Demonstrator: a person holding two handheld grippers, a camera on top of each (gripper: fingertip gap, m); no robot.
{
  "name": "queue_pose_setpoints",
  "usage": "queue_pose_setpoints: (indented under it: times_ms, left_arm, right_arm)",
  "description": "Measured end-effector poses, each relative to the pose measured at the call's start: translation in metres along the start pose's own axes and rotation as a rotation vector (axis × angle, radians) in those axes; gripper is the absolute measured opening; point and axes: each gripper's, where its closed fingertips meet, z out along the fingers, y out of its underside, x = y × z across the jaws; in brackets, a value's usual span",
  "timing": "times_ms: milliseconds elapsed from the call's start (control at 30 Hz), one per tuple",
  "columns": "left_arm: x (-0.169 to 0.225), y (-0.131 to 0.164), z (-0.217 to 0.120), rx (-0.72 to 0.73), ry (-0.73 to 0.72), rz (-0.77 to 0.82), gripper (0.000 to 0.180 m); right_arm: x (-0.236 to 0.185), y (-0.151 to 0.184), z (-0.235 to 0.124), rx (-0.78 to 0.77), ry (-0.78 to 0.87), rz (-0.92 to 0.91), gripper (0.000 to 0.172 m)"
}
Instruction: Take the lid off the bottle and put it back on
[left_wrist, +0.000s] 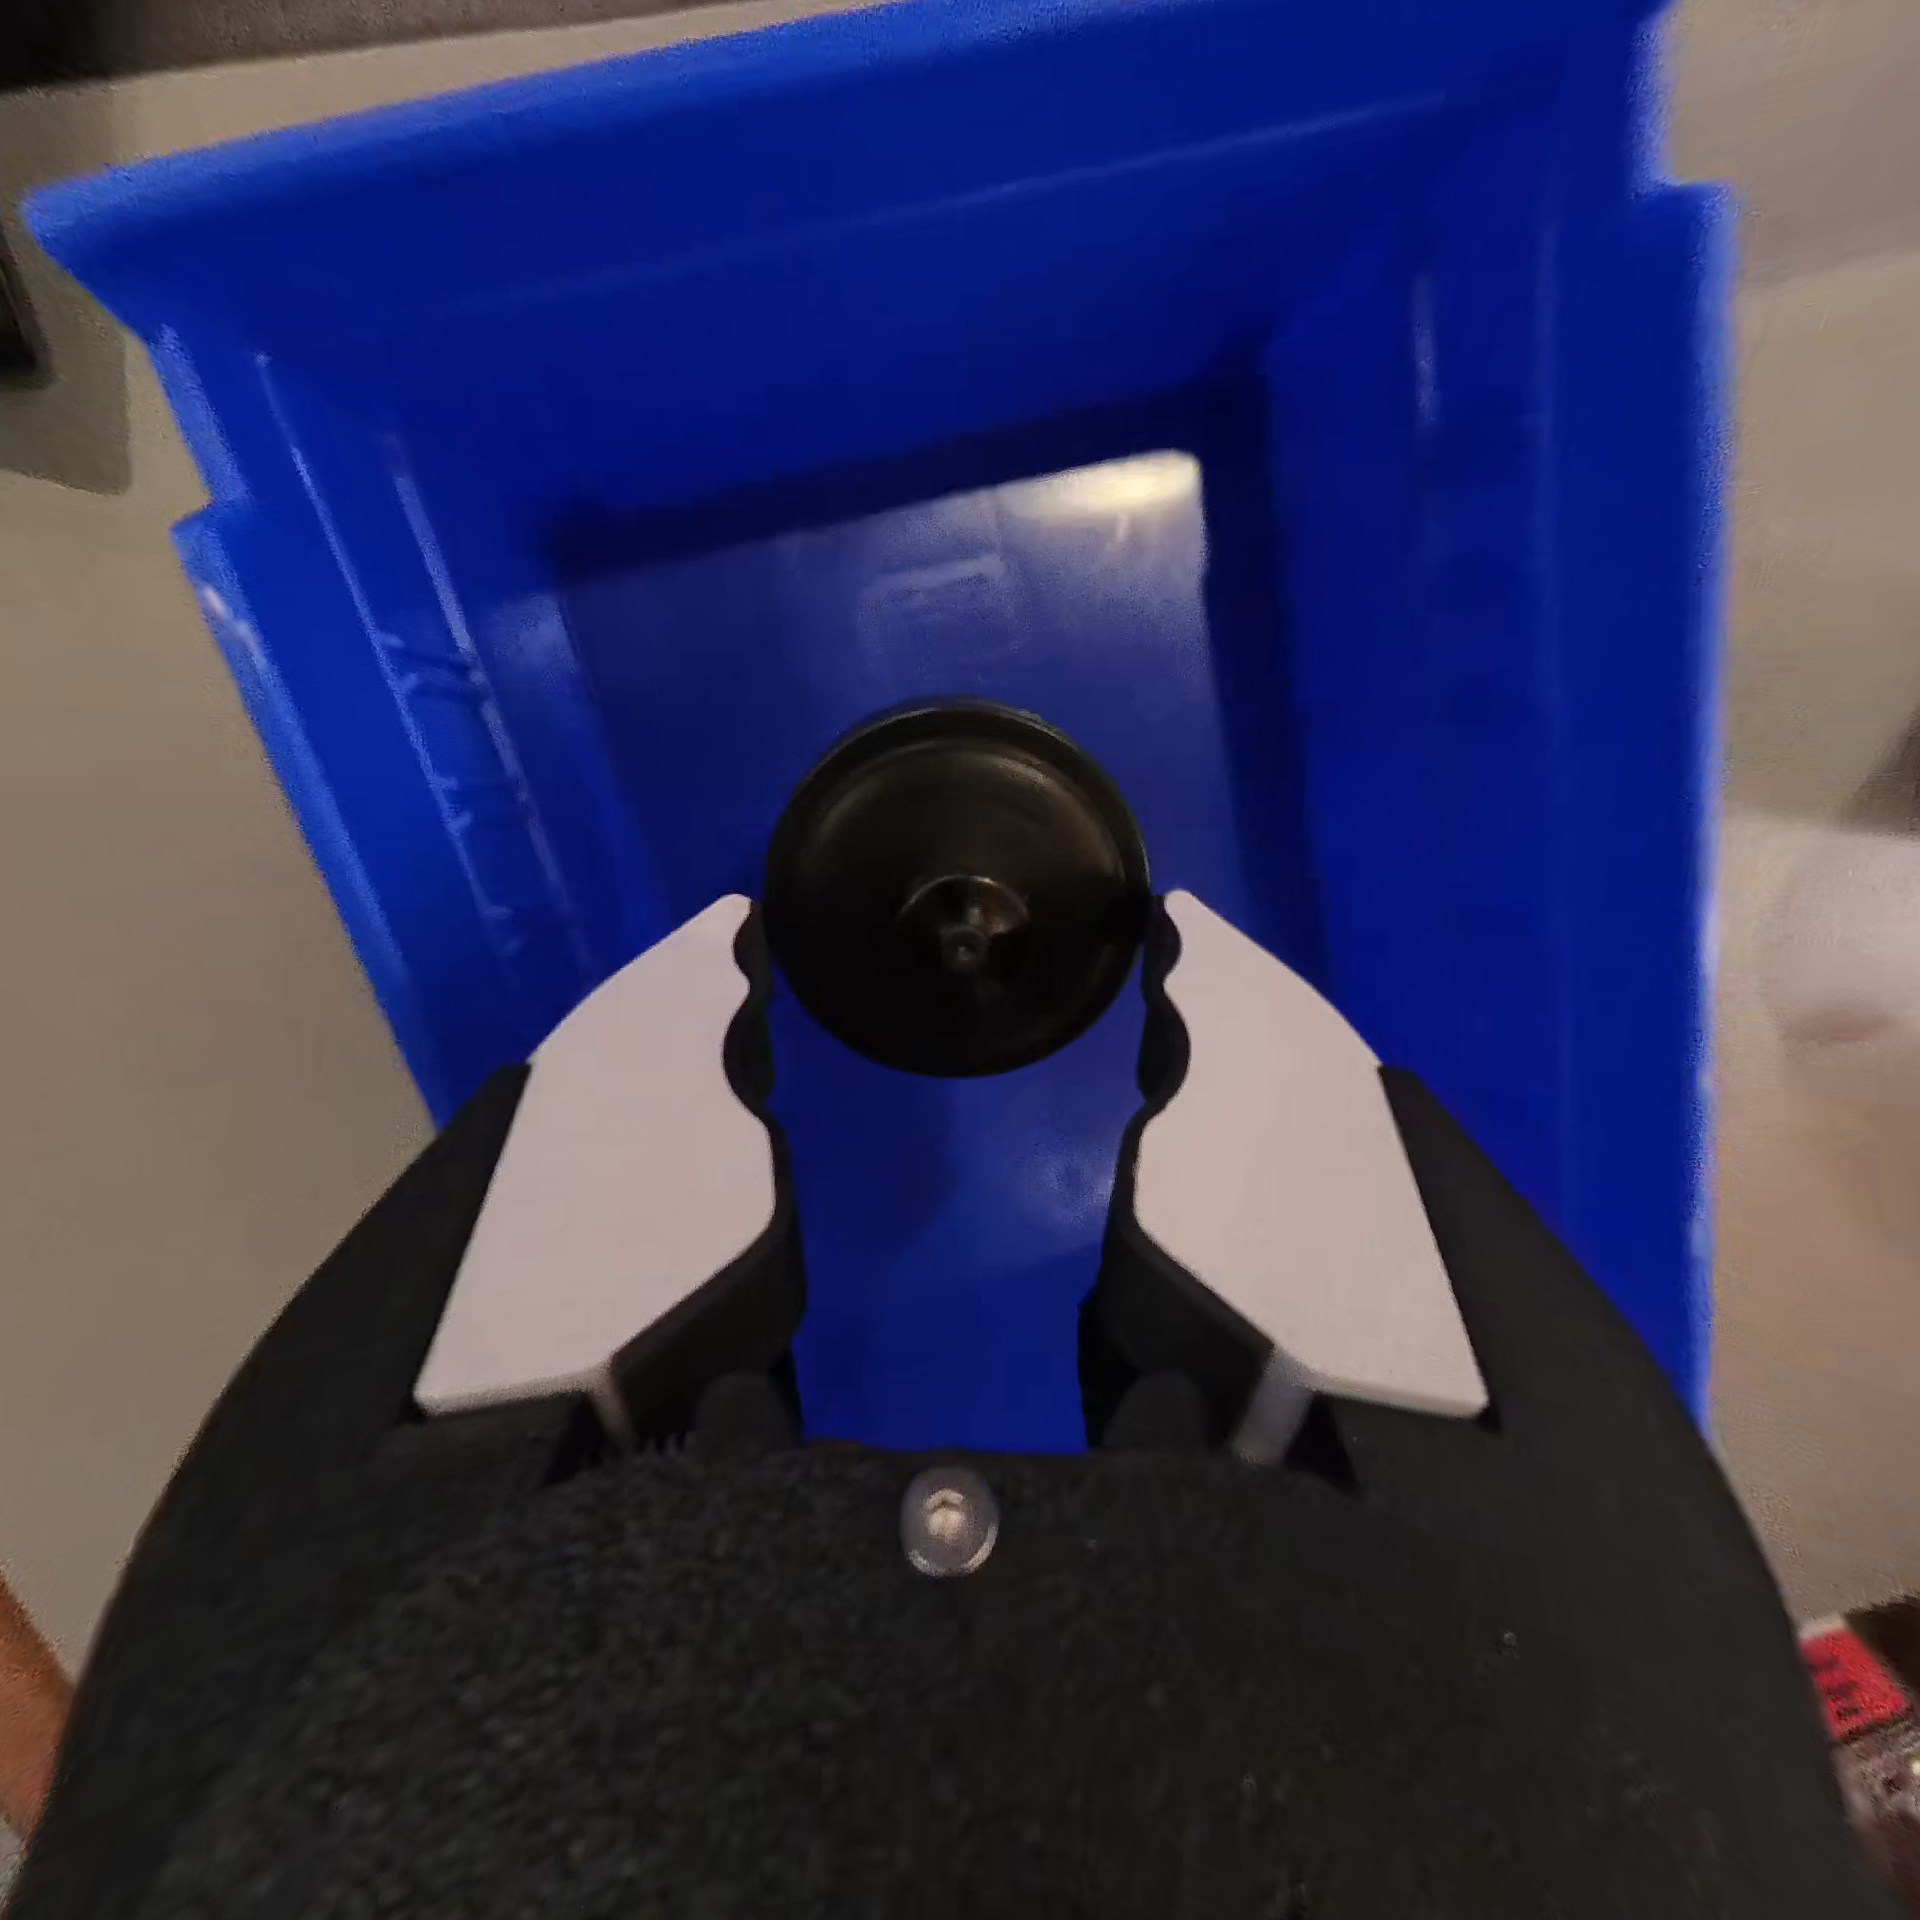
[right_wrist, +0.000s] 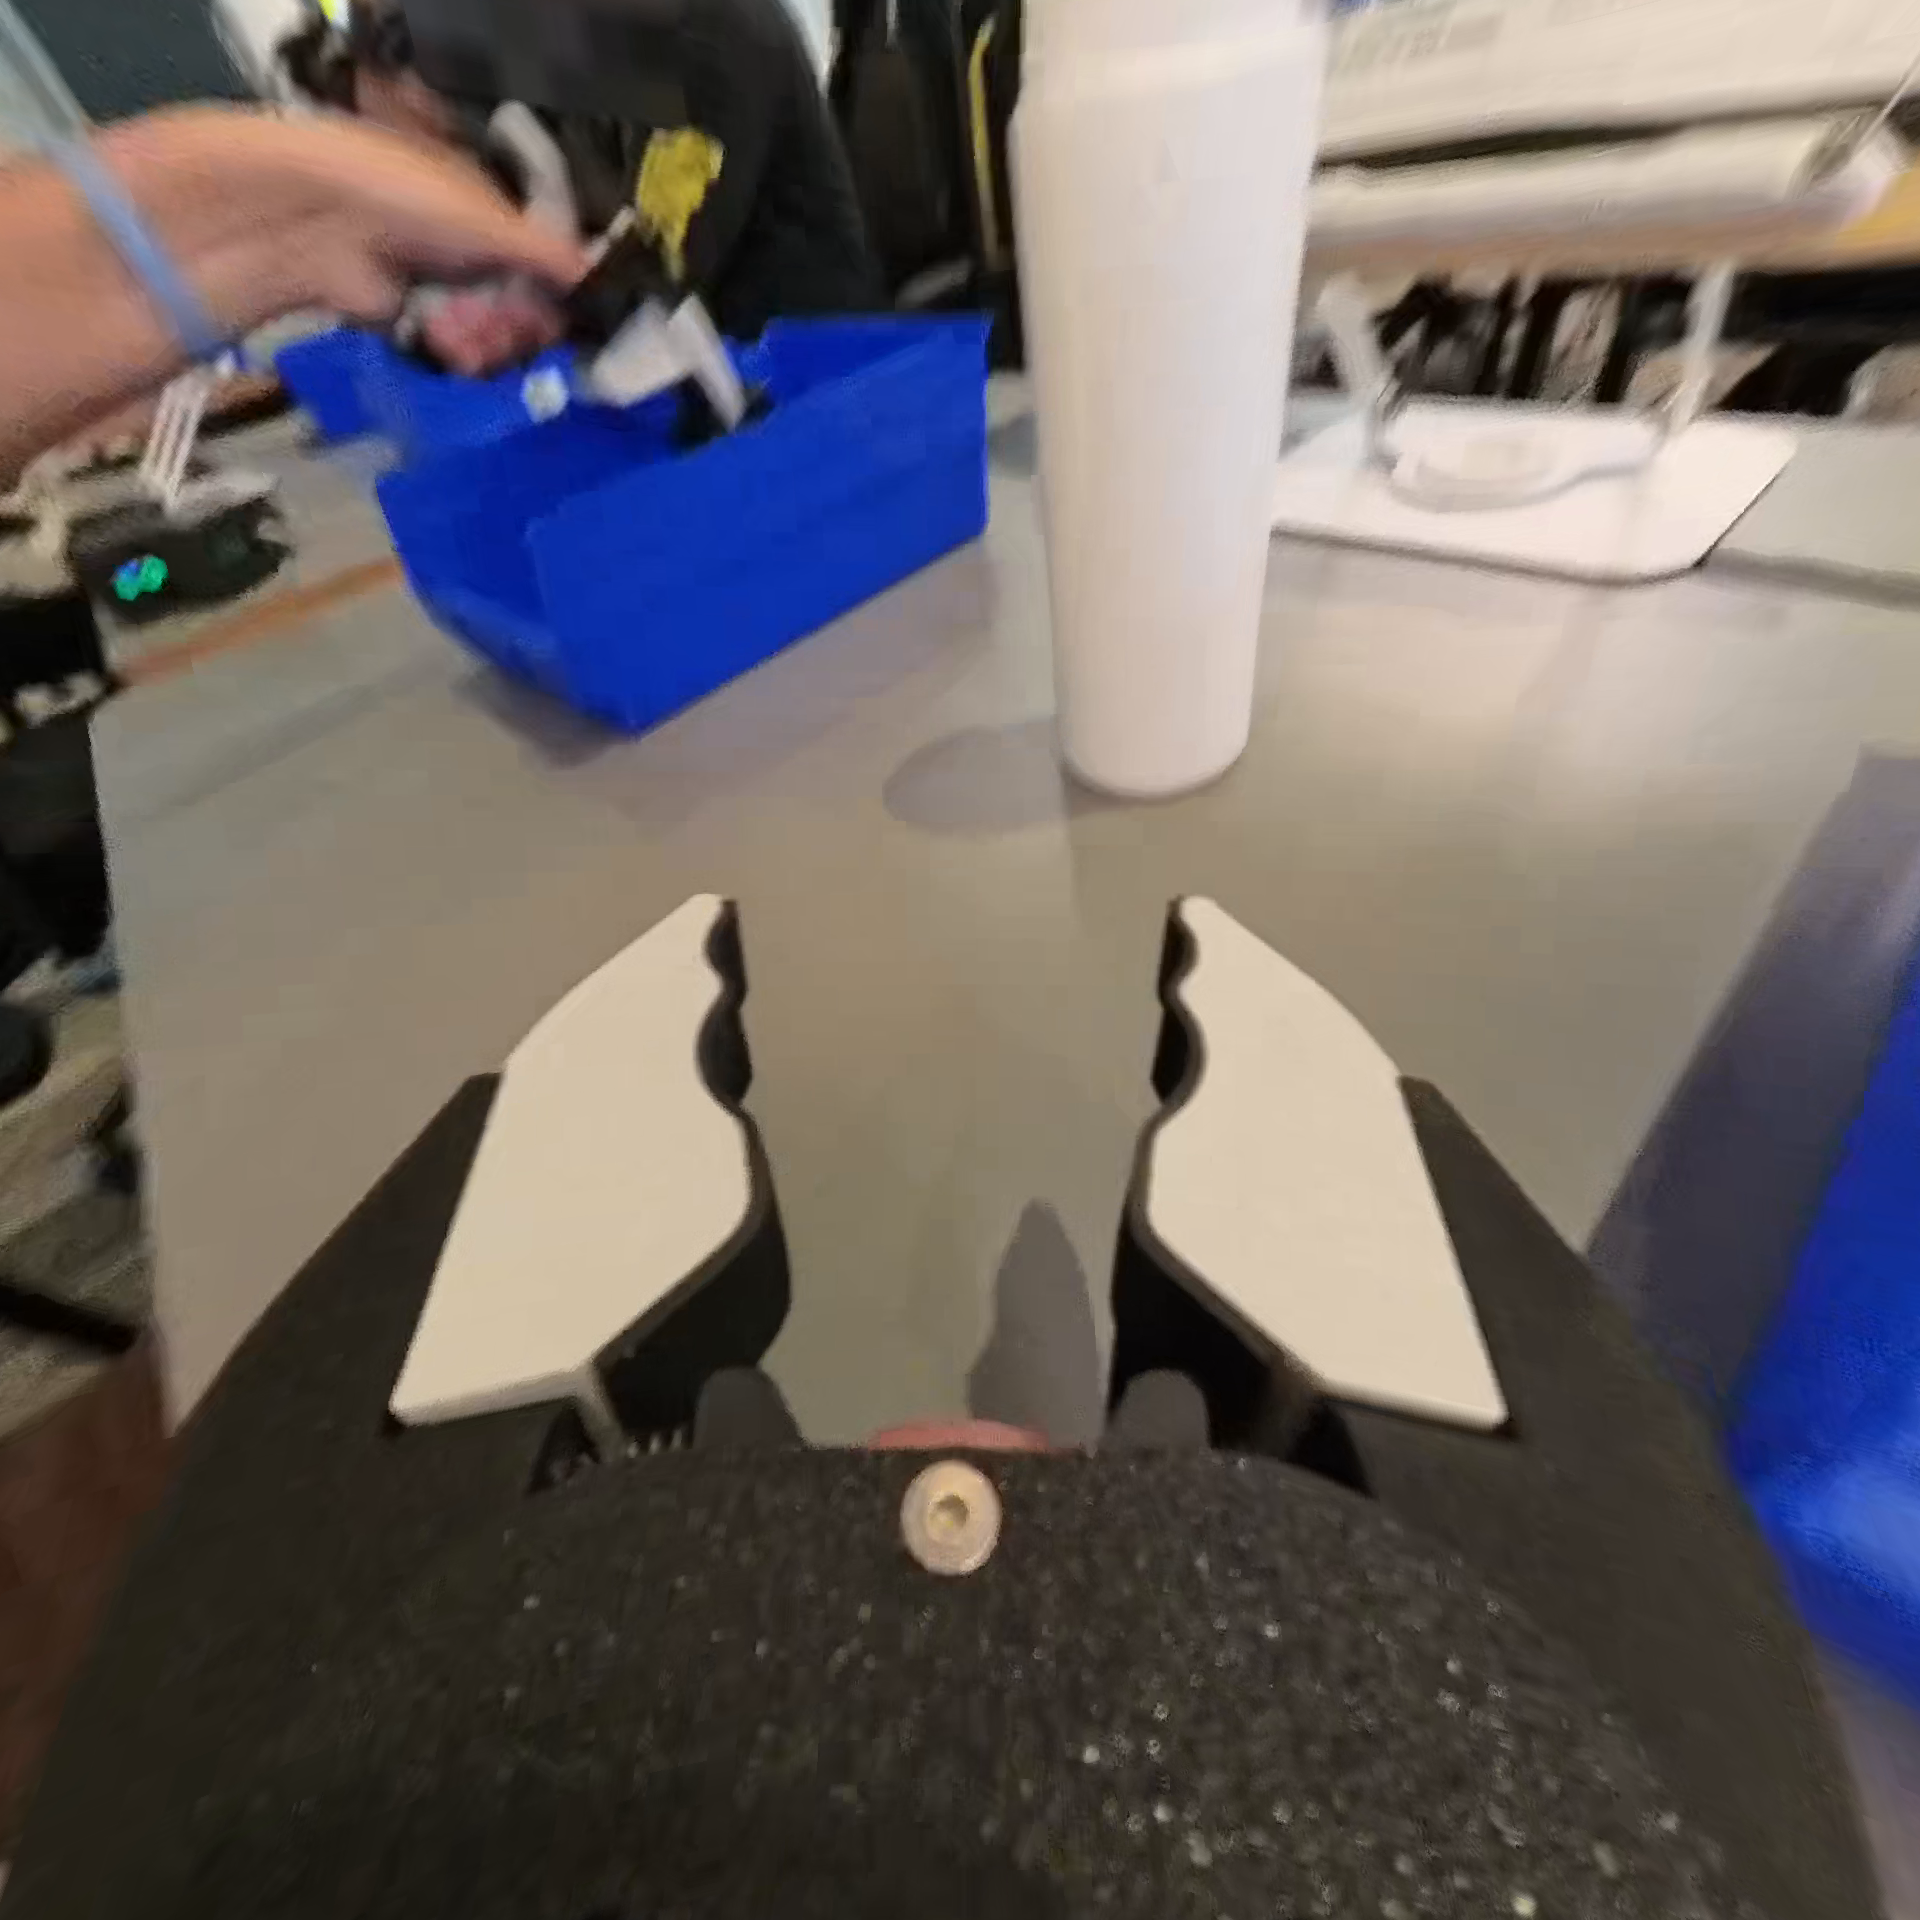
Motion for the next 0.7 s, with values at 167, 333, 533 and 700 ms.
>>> queue_pose_setpoints:
  times_ms: [167, 333, 533, 700]
  left_arm:
    - [0.032, 0.017, -0.049, 0.068, 0.069, 0.096, 0.068]
    - [0.065, 0.042, -0.081, 0.095, 0.101, 0.208, 0.068]
    - [0.104, 0.071, -0.093, 0.081, 0.144, 0.328, 0.067]
    - [0.139, 0.08, -0.092, 0.067, 0.182, 0.41, 0.067]
  right_arm:
    - [0.018, -0.051, 0.079, 0.122, -0.08, -0.14, 0.11]
    - [0.041, -0.07, 0.146, 0.094, -0.258, -0.234, 0.118]
    - [0.05, -0.11, 0.156, 0.282, -0.488, -0.102, 0.111]
    - [0.046, -0.106, 0.174, 0.196, -0.572, -0.133, 0.11]
